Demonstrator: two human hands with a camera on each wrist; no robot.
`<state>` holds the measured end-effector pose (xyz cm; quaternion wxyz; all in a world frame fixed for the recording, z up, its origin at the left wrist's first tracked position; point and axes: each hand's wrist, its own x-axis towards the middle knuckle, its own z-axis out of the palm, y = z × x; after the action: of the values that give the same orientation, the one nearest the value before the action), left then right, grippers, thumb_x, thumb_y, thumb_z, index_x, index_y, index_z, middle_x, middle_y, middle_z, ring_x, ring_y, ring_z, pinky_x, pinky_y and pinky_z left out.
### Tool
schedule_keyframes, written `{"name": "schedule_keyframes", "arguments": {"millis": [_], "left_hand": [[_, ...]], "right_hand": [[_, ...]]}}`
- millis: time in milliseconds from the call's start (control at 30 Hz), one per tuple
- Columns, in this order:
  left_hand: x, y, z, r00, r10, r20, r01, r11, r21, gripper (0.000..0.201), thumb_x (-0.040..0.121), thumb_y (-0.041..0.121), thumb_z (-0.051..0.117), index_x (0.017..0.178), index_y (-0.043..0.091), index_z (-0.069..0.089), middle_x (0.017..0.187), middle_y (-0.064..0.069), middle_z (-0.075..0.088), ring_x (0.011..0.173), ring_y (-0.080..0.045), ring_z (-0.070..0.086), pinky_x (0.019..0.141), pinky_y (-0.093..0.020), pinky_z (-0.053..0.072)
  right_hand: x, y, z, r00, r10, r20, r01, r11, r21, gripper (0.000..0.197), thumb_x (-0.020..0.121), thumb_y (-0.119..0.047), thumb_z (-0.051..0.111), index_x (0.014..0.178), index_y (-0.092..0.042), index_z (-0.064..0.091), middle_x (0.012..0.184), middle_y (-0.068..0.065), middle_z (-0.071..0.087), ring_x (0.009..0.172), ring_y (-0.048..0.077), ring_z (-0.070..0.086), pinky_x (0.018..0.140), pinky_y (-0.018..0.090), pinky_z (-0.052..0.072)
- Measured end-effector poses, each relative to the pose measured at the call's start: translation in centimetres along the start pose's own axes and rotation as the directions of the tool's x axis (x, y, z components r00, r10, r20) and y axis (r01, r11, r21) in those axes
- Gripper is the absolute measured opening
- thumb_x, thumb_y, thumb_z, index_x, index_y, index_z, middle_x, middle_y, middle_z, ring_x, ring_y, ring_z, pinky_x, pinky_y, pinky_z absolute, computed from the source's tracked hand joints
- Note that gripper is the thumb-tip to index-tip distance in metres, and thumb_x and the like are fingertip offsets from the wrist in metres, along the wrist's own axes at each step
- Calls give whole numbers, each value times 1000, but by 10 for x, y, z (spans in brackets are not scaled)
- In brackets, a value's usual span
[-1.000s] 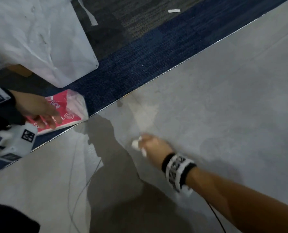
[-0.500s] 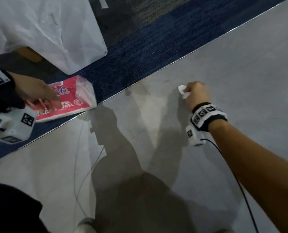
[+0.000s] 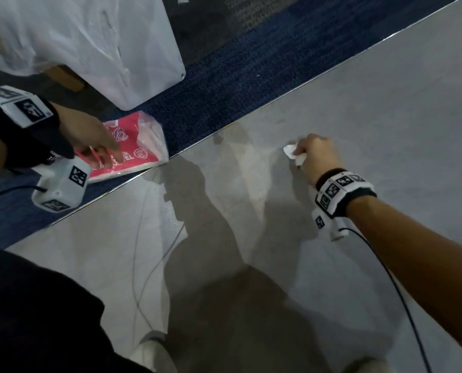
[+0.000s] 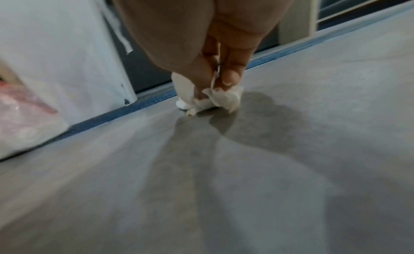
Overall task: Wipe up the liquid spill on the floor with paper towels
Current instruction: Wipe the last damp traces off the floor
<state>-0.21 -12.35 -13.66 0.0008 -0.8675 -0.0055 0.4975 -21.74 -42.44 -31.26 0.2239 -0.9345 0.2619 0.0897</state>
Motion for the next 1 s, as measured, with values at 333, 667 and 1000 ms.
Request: {"name": "schedule_keyframes", "arguments": {"millis": [333,667,1000], "left_hand": [[-6,20,6,999,42,-10,-42,999,6,26,97,8,47,113,-7,61,81,-16,57,46,-20,54,26,-12,36],[25,-36,-13,993,-119,-10,118,993,-20,17,80,8,69,88,-7,69,67,-17,66,51,-23,56,52,-27,46],[50,-44,-15,981,-190,-36,192,980,60,10,81,3,65,76,-5,63,56,-19,61,40,-24,55,40,-24,44]], "right_hand": [[-115,-65,48,719,-561,411,509,827,239,32,93,-31,48,117,-17,65,127,10,59,116,29,55,101,38,43],[-104,-50,47,881,-451,143,438,892,114,25,81,-4,61,105,-8,67,103,17,65,91,35,65,77,40,55],[-11,87,-42,935,272,-226,-249,960,126,16,77,-11,64,92,-12,71,102,20,68,96,40,64,83,37,49]]}}
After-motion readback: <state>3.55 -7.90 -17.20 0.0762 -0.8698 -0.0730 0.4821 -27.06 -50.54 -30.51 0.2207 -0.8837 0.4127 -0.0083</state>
